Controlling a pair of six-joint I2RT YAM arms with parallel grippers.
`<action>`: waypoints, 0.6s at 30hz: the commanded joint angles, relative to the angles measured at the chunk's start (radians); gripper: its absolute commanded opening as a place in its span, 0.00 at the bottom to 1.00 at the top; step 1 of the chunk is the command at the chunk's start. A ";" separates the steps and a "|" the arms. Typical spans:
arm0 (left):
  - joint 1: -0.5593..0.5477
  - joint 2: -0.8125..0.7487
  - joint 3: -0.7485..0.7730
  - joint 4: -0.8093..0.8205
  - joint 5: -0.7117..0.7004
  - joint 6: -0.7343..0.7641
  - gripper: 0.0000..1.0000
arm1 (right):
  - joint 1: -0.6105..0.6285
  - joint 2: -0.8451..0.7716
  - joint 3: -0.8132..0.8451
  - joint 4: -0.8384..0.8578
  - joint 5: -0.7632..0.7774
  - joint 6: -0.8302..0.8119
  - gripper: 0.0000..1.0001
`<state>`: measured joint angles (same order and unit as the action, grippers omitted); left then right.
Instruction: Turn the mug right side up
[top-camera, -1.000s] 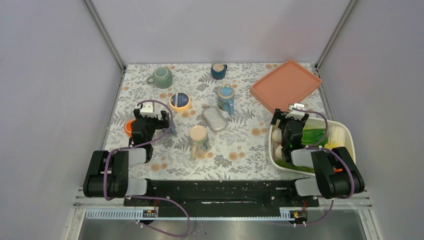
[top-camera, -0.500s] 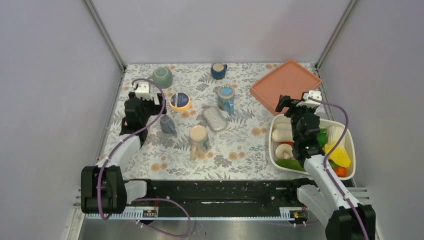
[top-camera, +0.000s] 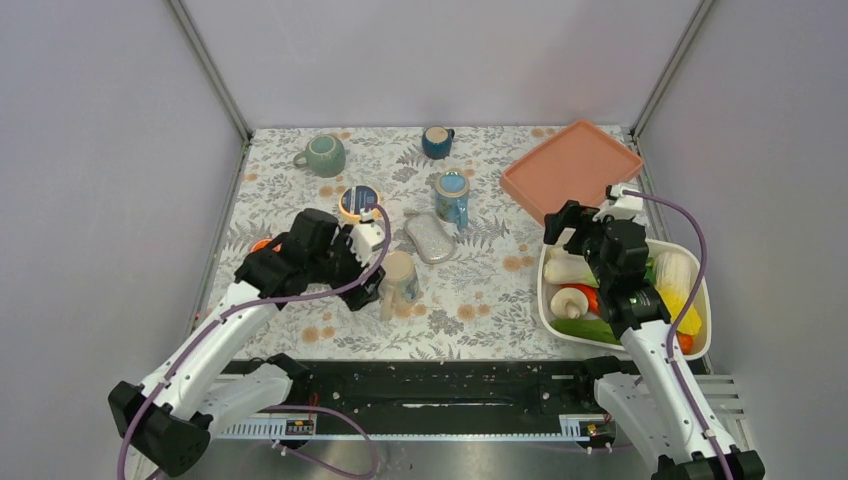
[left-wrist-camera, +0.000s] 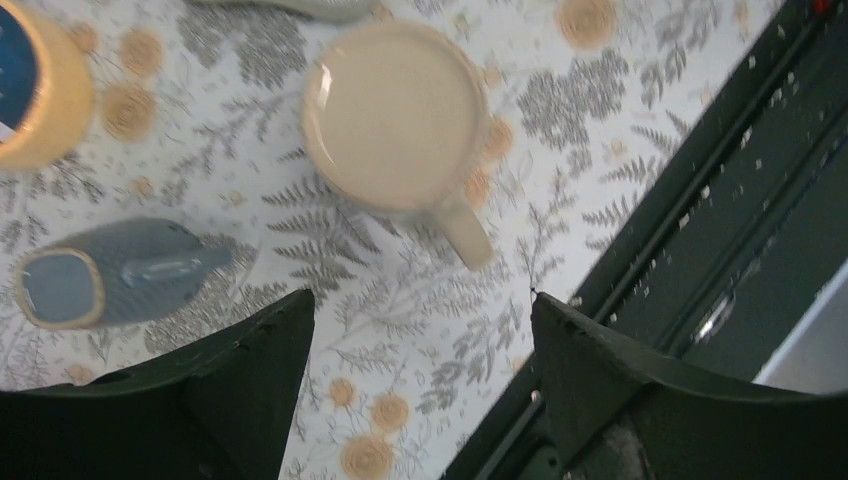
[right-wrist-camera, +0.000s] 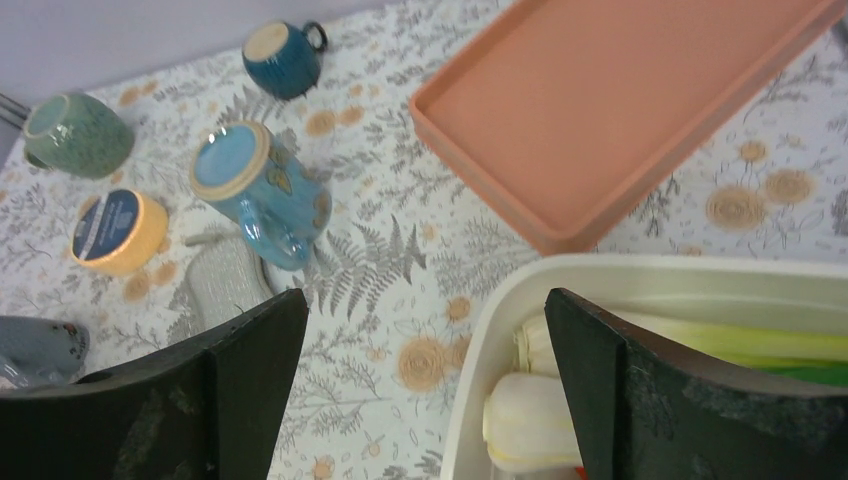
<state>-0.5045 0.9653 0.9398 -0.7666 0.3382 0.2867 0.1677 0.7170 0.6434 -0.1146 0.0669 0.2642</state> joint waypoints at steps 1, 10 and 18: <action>-0.038 -0.055 0.057 -0.246 0.029 0.096 0.84 | 0.012 -0.006 0.024 -0.093 0.009 0.036 0.99; -0.204 -0.010 -0.053 0.022 -0.139 -0.234 0.84 | 0.015 -0.013 0.003 -0.092 0.053 0.050 0.99; -0.257 0.089 -0.103 0.150 -0.319 -0.424 0.84 | 0.015 -0.070 -0.032 -0.052 0.109 0.066 0.99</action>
<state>-0.7300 1.0237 0.8463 -0.7349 0.1520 -0.0158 0.1768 0.6781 0.6308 -0.2138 0.1310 0.3115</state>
